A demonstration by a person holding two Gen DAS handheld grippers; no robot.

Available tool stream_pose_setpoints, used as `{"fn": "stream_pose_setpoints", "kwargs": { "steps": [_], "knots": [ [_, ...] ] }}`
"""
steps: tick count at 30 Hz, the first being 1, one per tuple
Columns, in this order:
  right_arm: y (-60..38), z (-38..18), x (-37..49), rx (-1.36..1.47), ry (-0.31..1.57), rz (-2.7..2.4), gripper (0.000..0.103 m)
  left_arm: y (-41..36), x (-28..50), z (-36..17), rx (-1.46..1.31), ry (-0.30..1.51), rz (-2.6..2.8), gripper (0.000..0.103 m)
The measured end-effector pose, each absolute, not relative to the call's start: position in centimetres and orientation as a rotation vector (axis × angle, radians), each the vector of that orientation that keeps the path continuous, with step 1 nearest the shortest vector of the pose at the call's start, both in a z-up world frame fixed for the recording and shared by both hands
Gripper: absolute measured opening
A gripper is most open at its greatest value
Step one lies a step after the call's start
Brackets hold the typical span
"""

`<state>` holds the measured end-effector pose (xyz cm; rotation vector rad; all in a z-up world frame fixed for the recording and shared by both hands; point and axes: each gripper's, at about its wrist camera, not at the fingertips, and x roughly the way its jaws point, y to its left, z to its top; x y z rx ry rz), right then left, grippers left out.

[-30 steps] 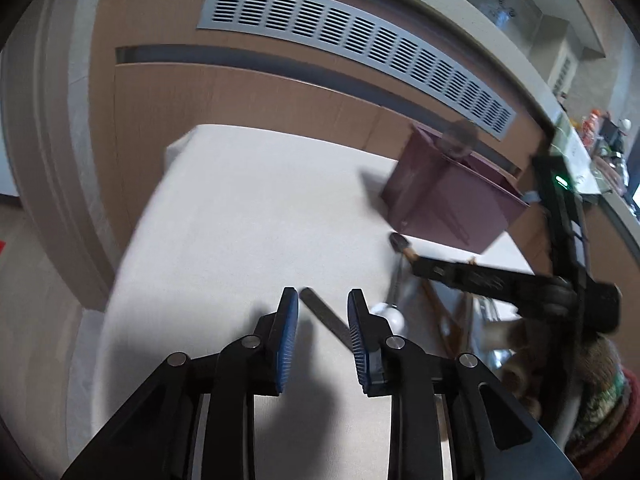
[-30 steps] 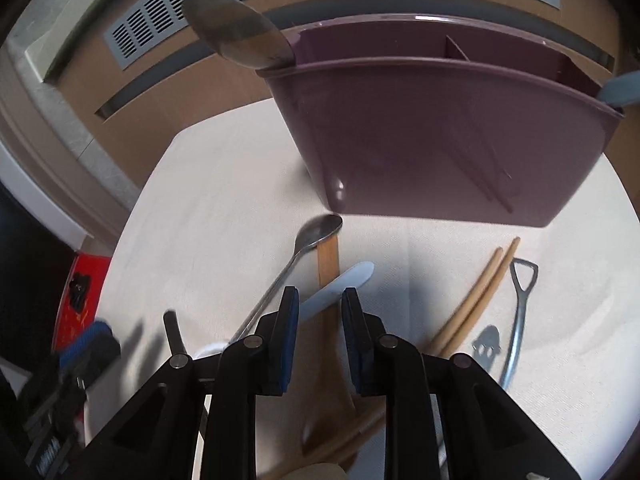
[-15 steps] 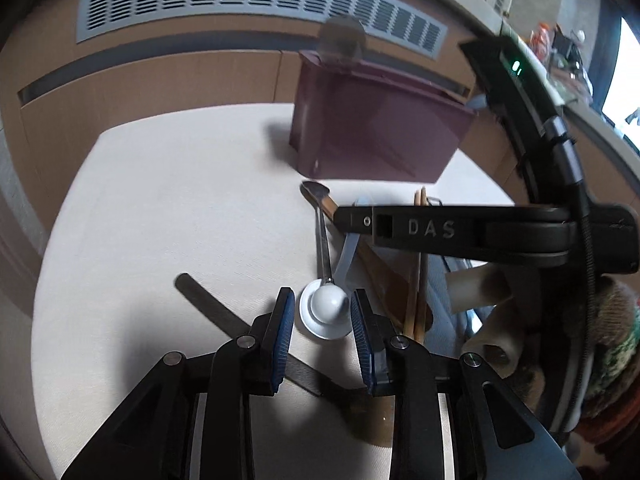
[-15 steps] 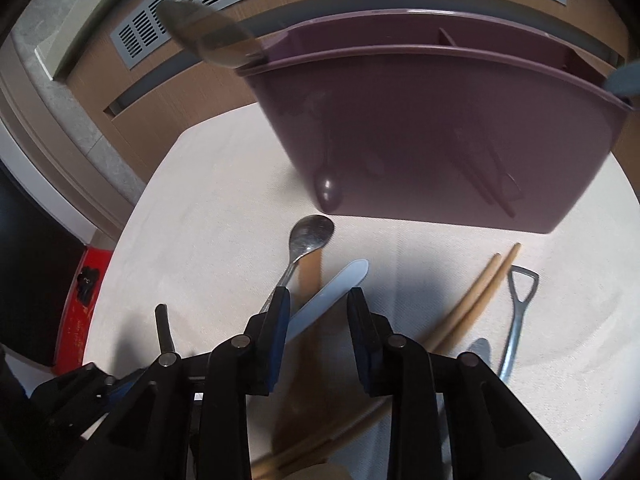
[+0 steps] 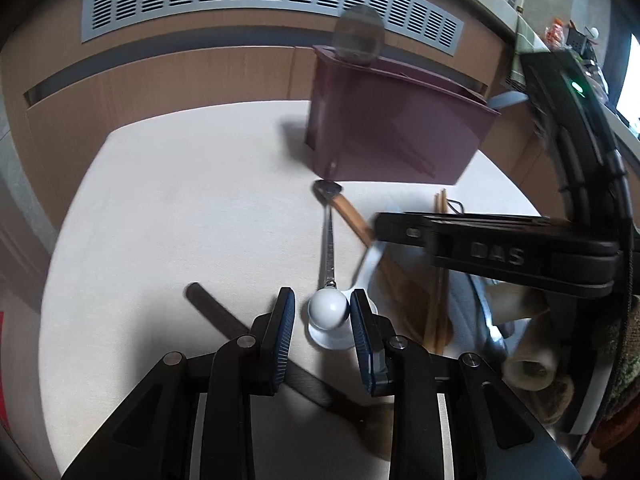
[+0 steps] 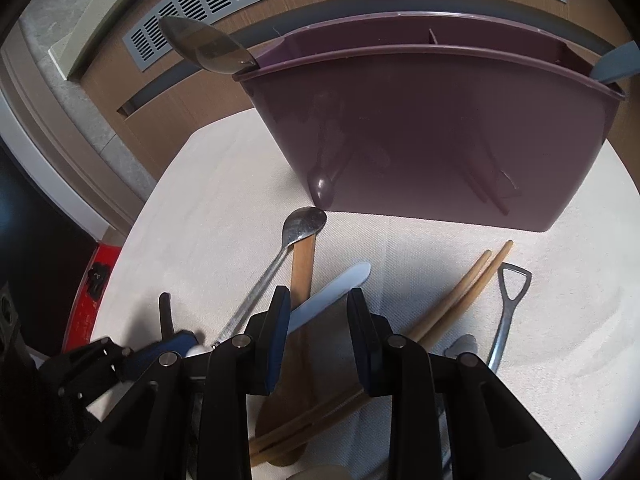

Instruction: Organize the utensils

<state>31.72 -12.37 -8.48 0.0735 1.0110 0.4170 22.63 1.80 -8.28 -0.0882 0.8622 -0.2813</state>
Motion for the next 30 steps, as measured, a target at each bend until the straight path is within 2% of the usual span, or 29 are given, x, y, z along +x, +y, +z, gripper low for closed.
{"fn": "stream_pose_setpoints", "kwargs": {
  "steps": [2,8,9,11,15,17,24,29,30],
  "knots": [
    [-12.6,-8.3,31.5,0.04,1.005,0.401,0.016,2.7,22.8,-8.3,-0.102,0.863,-0.261,0.029],
    [-15.3,-8.6,30.5,-0.089,0.986,0.339,0.007,5.1,23.4,-8.6,-0.135,0.873,-0.191,0.029],
    [-15.7,-8.6,30.4,-0.092,0.978,0.337,0.007,5.4,23.4,-8.6,-0.142,0.872,-0.187,0.029],
    [-16.2,-8.0,30.4,-0.08,0.962,0.334,0.014,5.8,23.4,-8.6,-0.154,0.869,-0.187,0.029],
    [-16.6,-6.4,30.1,0.017,0.922,0.414,0.014,6.6,22.9,-8.0,-0.206,0.85,-0.229,0.029],
    [-15.9,-6.1,30.3,0.06,0.93,0.465,0.022,7.3,22.6,-7.4,-0.219,0.829,-0.211,0.029],
    [-11.8,-7.3,32.8,0.144,0.999,0.456,0.022,12.3,20.7,-4.6,-0.213,0.717,-0.009,0.03],
    [-9.3,-8.3,34.6,0.118,1.042,0.356,0.022,14.9,20.0,-4.6,-0.246,0.71,0.061,0.032],
    [-9.3,-8.6,34.4,0.106,1.05,0.333,0.024,15.1,20.0,-4.8,-0.255,0.714,0.054,0.032]
  ]
}}
